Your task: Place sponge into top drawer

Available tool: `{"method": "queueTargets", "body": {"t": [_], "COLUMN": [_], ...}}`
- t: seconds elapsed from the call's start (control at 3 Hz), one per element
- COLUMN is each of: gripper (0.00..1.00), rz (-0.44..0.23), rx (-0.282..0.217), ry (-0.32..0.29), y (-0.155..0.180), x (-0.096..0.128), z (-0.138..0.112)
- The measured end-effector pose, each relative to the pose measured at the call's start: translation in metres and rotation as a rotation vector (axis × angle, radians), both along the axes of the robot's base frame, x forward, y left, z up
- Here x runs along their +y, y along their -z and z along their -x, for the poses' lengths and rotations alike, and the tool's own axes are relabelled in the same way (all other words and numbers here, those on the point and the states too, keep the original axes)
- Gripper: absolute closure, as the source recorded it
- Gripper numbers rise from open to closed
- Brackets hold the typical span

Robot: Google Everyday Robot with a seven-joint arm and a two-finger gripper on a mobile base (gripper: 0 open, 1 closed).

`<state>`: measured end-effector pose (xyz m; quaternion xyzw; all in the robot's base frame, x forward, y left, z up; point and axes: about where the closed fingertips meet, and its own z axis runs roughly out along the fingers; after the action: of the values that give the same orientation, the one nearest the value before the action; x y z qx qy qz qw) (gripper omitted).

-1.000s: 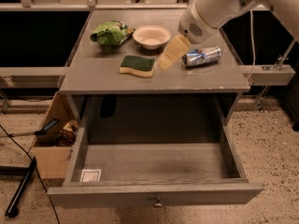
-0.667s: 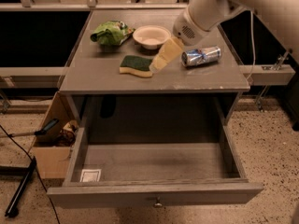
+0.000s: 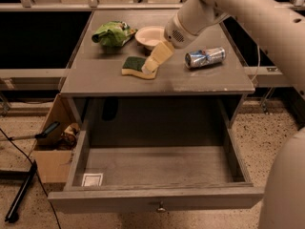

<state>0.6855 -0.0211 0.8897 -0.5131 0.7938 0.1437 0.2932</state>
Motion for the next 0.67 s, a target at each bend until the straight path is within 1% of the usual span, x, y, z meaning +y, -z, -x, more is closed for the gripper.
{"method": "queueTargets", "body": {"t": [0.33,0.67], "gripper": [0.0,0.0], "rz": [-0.028,-0.039], "rx": [0.005,0.013], "ry": [-0.008,-0.009], "y": [0.018,0.037], "x": [0.016,0.025], "z": [-0.012,-0.018]}}
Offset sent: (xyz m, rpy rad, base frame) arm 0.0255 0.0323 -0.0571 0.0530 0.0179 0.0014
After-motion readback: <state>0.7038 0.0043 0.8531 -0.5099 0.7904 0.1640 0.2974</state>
